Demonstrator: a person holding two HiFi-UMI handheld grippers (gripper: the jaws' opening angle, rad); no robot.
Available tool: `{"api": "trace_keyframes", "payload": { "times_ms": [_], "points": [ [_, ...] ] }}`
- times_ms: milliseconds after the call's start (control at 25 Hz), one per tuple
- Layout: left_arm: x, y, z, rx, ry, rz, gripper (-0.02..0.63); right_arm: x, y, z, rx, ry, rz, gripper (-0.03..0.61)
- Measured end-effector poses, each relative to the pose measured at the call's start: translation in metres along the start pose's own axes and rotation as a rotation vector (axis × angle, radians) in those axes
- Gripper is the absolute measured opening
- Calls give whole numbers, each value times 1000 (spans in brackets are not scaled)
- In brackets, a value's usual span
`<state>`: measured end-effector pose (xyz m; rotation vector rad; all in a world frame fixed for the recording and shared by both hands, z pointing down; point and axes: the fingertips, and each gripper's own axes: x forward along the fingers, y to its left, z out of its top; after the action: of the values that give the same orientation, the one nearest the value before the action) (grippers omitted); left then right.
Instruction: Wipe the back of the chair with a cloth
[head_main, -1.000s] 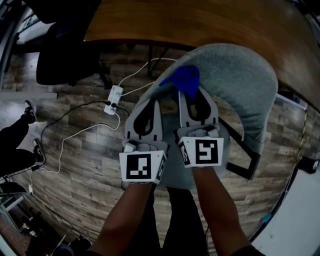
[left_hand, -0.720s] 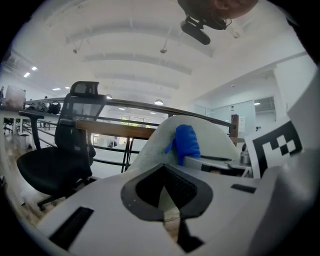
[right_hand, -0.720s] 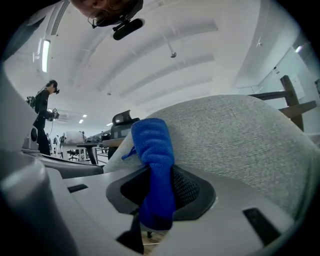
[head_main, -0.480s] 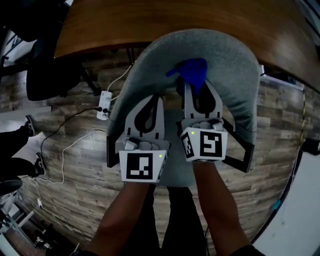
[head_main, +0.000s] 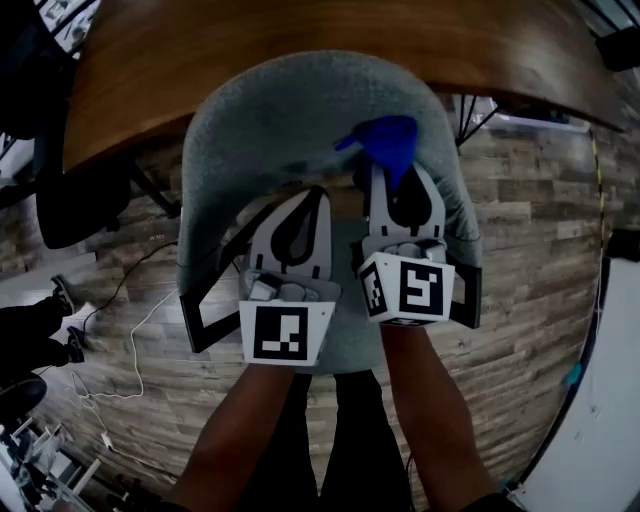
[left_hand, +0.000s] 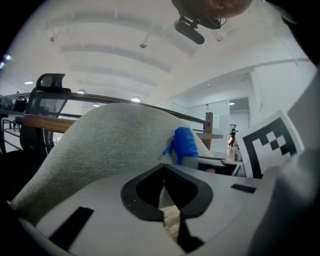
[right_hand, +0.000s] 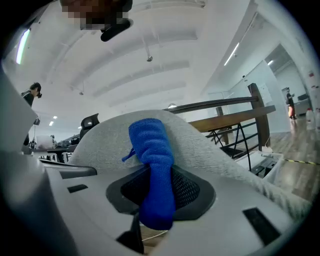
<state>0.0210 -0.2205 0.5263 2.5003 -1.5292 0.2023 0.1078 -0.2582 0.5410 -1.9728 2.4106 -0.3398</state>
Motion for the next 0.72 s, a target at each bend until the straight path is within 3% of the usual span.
{"api": "trace_keyframes", "payload": {
  "times_ms": [440,600,720],
  "points": [
    [14,-60,-4,37,21,-148,8,-41,-48,4,13,-3,-128,110],
    [8,-65,-11,54,46,-164,8,-51,-57,3,35,0,-165,110],
    [5,-59,-15,39,51,-142,8,-49,-53,8,11,-14,-132,110]
  ]
}}
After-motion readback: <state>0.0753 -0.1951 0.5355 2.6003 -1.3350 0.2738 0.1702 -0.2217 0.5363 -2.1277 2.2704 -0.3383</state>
